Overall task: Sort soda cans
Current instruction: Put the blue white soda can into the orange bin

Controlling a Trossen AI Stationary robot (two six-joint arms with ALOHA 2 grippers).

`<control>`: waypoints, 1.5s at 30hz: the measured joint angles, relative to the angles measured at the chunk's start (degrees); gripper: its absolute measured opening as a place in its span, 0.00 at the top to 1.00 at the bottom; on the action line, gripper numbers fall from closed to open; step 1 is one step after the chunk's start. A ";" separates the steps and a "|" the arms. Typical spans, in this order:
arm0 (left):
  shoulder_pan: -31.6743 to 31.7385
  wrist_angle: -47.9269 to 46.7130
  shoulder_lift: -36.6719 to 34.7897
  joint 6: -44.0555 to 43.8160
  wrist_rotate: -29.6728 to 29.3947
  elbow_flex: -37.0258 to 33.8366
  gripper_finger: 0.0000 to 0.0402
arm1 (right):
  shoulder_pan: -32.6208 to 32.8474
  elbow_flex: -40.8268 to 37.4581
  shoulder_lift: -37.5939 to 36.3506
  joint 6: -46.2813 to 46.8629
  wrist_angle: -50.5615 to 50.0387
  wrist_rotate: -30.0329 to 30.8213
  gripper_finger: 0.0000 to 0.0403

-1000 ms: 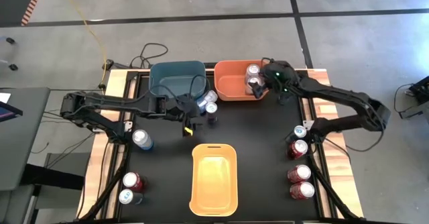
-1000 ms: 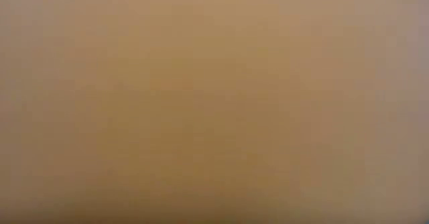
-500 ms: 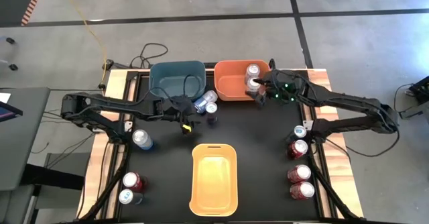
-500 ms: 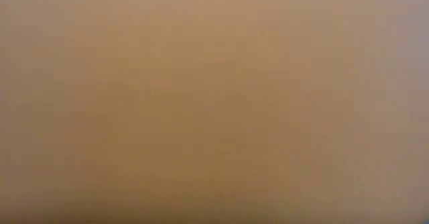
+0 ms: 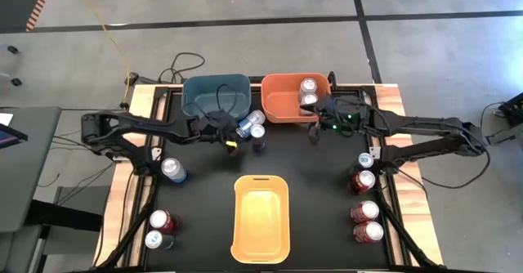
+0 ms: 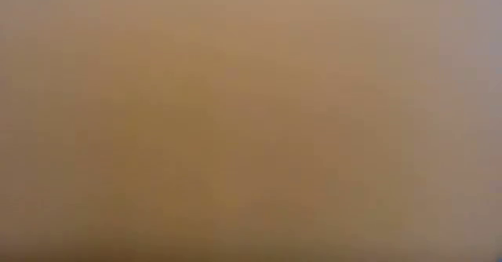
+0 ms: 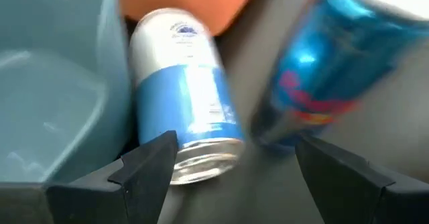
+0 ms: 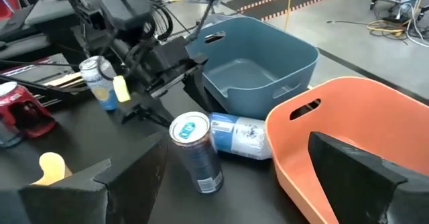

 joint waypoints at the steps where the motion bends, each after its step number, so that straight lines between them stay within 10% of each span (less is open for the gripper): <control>1: 0.50 1.00 1.01 -0.38 -0.06 0.34 0.24 | -0.09 0.00 0.00 0.00 0.02 0.00 0.07; 45: 4.22 7.37 10.65 3.04 2.19 4.55 0.20 | -0.35 0.00 0.05 0.31 -2.12 -0.04 0.07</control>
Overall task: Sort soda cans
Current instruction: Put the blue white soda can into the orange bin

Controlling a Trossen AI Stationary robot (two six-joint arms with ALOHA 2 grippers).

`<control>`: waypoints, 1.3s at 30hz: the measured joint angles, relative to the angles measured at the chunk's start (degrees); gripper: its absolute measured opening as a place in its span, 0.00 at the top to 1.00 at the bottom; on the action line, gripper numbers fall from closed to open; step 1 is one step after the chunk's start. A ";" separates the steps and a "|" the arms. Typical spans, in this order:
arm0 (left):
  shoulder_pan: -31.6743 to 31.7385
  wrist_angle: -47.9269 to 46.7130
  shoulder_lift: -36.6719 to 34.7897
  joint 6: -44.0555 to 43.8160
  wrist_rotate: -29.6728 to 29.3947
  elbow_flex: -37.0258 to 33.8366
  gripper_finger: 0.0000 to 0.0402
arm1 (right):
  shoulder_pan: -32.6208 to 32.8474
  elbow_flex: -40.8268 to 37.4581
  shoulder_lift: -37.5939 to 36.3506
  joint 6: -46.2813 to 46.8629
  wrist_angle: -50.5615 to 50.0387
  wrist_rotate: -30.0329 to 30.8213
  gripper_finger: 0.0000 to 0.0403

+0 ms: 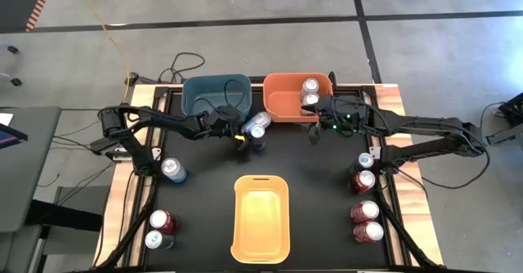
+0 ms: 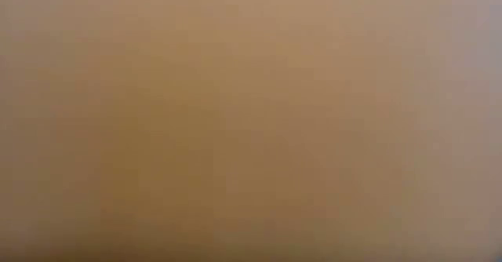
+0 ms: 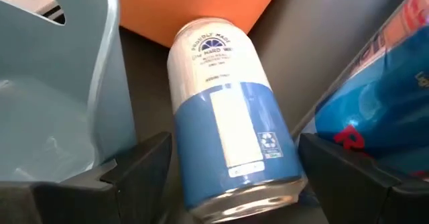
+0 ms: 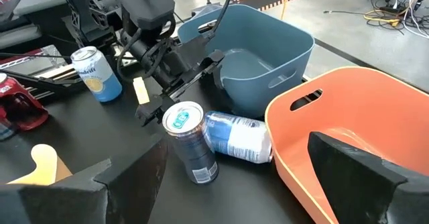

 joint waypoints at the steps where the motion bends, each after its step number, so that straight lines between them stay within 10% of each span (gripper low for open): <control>1: 0.01 0.00 0.00 0.02 0.00 0.00 0.20 | 0.00 0.00 0.00 0.02 -0.04 0.00 0.07; 25: 0.25 -3.45 2.58 2.04 3.76 -0.03 0.35 | 1.18 0.00 0.00 0.76 -0.04 -0.04 0.07; 39: -4.24 -25.61 -9.94 -1.15 4.05 -0.22 0.36 | 1.16 0.00 0.00 0.74 -1.34 -0.04 0.07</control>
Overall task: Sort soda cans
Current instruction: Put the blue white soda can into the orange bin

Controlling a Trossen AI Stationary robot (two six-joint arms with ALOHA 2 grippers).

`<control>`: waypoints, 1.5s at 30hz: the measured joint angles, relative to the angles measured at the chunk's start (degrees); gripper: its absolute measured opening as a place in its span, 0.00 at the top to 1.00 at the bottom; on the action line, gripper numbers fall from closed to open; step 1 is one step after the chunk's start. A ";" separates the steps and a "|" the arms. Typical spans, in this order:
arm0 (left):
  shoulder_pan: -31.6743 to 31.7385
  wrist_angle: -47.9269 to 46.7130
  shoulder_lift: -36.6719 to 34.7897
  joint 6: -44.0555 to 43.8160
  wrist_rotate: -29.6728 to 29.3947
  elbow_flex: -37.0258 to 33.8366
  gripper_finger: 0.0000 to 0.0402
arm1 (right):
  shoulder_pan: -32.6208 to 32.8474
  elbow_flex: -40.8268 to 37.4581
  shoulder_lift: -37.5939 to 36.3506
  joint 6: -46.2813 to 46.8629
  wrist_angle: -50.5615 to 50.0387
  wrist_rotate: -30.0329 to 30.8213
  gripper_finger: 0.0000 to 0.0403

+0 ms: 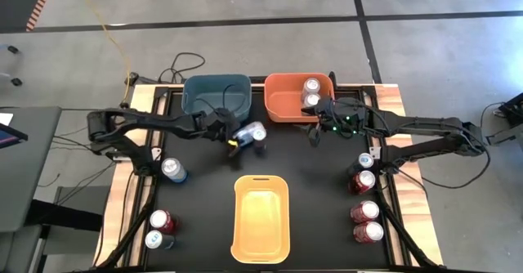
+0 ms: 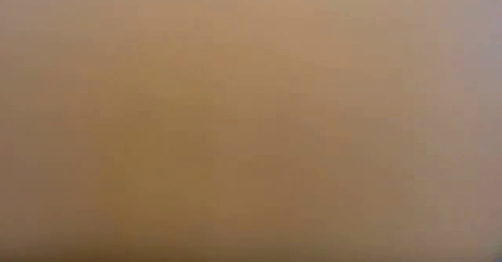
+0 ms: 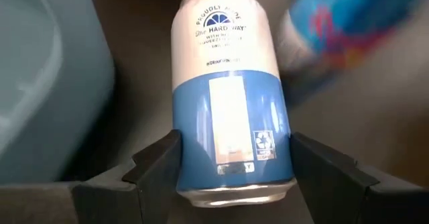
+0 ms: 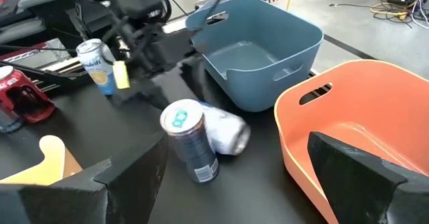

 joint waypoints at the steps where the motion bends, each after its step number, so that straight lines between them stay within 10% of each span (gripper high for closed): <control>1: -0.70 -2.82 -1.42 -0.61 0.04 0.02 0.36 | 0.00 0.00 0.00 0.00 -0.04 0.00 0.07; 24: -7.49 -3.79 2.14 0.85 -5.19 -0.06 0.13 | 0.00 0.00 0.00 0.27 0.46 -0.13 0.07; 33: -7.02 -2.35 5.32 0.96 -4.89 -0.04 0.27 | -0.02 0.00 0.00 0.46 0.47 -0.13 0.07; 45: -8.03 -1.93 -7.67 2.14 -6.14 -0.11 0.27 | 1.36 0.00 0.67 -1.09 3.55 -4.19 0.07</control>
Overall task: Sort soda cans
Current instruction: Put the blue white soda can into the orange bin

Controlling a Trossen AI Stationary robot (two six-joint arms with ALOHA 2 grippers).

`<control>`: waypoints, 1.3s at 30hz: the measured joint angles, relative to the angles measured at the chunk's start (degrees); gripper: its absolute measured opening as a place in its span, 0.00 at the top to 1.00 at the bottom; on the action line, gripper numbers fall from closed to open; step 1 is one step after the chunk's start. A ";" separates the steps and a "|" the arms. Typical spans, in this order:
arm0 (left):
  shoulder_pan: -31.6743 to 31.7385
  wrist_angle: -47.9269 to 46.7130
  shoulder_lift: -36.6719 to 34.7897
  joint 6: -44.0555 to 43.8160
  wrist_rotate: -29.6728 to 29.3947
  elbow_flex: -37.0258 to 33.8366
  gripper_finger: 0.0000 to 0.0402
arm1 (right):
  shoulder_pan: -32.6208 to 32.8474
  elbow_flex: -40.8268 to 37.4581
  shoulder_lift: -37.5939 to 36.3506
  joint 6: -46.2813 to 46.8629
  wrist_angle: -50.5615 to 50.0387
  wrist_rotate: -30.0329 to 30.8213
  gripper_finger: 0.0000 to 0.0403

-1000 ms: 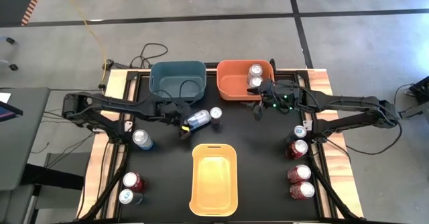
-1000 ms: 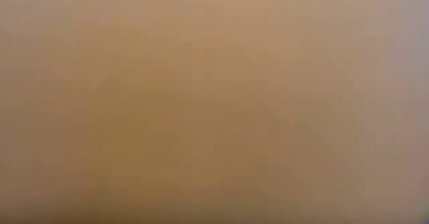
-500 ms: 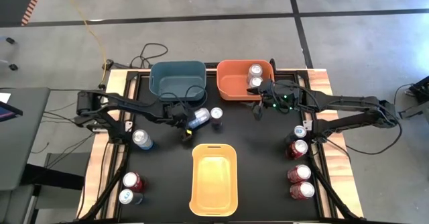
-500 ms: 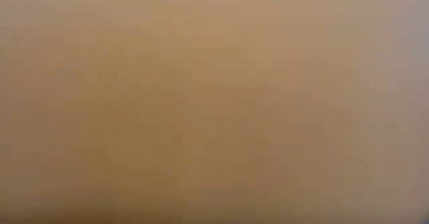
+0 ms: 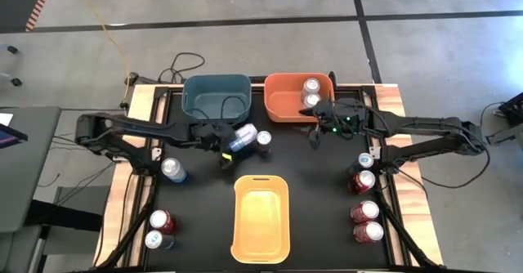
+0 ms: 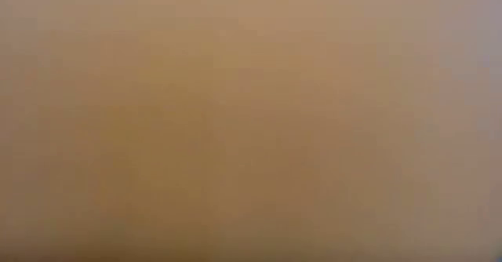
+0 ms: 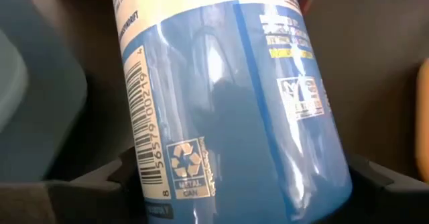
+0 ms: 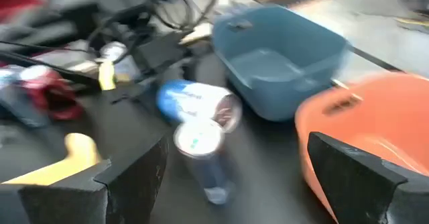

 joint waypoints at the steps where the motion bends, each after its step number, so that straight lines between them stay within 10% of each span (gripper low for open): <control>1: -0.20 0.65 -1.44 0.59 -0.11 0.02 0.27 | 0.28 0.00 0.22 -0.14 1.33 -1.54 0.07; 13: -1.16 8.37 -12.22 9.68 -1.64 0.13 0.27 | 0.79 0.18 6.04 1.07 21.27 -5.20 0.07; 39: -1.97 15.06 -11.39 13.23 -0.69 0.17 0.26 | -3.30 15.31 28.16 4.13 26.90 -20.45 0.02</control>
